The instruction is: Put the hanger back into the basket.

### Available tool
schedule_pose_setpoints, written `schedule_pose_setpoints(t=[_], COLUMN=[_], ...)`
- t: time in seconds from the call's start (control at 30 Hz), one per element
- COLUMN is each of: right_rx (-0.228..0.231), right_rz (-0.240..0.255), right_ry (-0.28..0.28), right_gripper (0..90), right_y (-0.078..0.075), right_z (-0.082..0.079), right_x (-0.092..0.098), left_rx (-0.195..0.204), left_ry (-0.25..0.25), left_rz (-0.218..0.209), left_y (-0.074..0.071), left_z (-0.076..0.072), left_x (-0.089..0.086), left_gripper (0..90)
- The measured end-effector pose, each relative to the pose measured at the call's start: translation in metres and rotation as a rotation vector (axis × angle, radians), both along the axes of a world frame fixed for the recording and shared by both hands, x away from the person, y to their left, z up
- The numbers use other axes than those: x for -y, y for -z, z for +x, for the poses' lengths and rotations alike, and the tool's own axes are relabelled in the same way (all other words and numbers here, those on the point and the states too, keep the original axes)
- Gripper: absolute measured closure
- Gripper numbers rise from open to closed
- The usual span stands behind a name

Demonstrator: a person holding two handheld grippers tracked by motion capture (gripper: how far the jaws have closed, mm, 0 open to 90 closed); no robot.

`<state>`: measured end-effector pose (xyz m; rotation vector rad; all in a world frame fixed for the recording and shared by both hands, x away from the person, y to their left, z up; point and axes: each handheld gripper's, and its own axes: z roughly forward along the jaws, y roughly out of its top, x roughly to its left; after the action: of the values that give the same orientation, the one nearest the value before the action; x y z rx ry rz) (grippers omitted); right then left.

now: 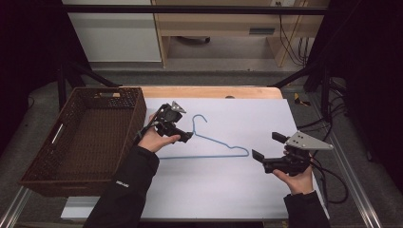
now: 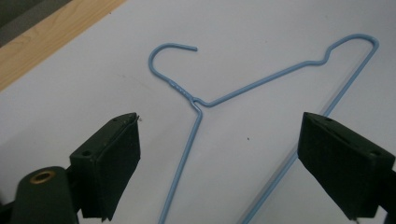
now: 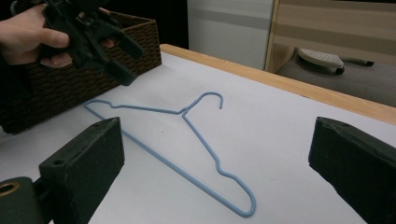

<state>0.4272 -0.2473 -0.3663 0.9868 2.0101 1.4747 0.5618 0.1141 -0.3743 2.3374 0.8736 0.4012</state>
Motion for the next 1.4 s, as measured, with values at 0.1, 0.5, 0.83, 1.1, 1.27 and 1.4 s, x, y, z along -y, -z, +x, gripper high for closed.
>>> schedule_pose_setpoints(t=[0.1,0.5,0.83,1.1,1.27,1.4], right_rx=[-0.006,-0.014,-0.018,-0.023,-0.025,-0.026], right_rz=[-0.001,-0.014,-0.021,-0.025,-0.029,-0.029], right_ry=[-0.003,-0.012,-0.015,-0.015,-0.017,-0.015], right_gripper=[4.0,3.9,3.9,3.9,3.9,3.9], right_y=[0.001,0.003,0.005,0.006,0.006,0.006], right_z=[0.000,0.002,0.004,0.004,0.004,0.004], right_x=[-0.001,-0.004,-0.005,-0.005,-0.006,-0.006], left_rx=[-0.015,-0.106,-0.146,-0.160,-0.162,-0.164], left_ry=[-0.005,-0.016,-0.013,-0.024,-0.037,-0.051], left_rz=[0.015,0.092,0.089,0.118,0.123,0.102], left_y=[0.008,0.042,0.065,0.074,0.078,0.079], left_z=[0.007,0.031,0.039,0.042,0.043,0.044], left_x=[0.004,0.000,-0.001,-0.005,-0.007,-0.010], left_gripper=[15.9,27.5,37.5,45.8,53.7,57.6])
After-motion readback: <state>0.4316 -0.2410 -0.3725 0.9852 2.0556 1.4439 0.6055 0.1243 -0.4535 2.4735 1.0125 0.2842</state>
